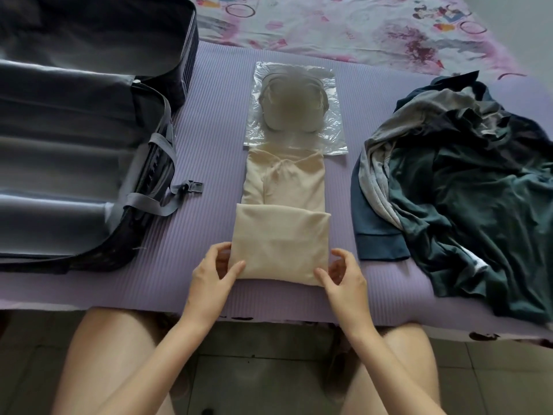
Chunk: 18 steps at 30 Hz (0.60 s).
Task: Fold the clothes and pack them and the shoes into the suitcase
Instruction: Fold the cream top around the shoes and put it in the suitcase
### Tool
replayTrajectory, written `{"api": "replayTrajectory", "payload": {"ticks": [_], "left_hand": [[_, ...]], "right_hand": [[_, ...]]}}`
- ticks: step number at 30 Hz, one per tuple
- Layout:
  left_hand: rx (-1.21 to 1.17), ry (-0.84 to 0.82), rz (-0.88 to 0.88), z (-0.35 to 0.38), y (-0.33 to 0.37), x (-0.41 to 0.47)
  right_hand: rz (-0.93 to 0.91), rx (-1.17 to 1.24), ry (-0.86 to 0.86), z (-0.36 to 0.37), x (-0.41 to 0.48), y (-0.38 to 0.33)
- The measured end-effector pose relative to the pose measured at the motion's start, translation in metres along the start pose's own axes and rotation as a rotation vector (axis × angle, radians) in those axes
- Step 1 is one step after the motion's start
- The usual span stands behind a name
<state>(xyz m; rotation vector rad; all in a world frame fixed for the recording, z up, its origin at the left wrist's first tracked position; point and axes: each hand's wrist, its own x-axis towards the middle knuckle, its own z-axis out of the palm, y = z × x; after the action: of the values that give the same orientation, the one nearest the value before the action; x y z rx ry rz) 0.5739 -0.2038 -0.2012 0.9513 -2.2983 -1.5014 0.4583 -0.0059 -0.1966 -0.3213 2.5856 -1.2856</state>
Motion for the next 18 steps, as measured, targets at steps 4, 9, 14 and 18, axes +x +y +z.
{"api": "replayTrajectory", "payload": {"ticks": [4, 9, 14, 18], "left_hand": [[0.305, 0.038, 0.419, 0.000, -0.012, -0.001], [0.554, -0.142, 0.634, 0.002, -0.026, 0.021], [0.596, -0.047, 0.766, -0.002, -0.032, 0.032], [0.555, 0.031, 0.828, -0.004, -0.025, 0.043]], "right_hand": [[-0.424, -0.269, -0.096, -0.001, 0.000, 0.012], [-0.586, -0.466, -0.171, 0.000, 0.016, 0.030], [-0.756, -0.515, -0.057, -0.001, 0.024, 0.039], [-0.820, -0.453, 0.060, -0.001, 0.034, 0.030]]}}
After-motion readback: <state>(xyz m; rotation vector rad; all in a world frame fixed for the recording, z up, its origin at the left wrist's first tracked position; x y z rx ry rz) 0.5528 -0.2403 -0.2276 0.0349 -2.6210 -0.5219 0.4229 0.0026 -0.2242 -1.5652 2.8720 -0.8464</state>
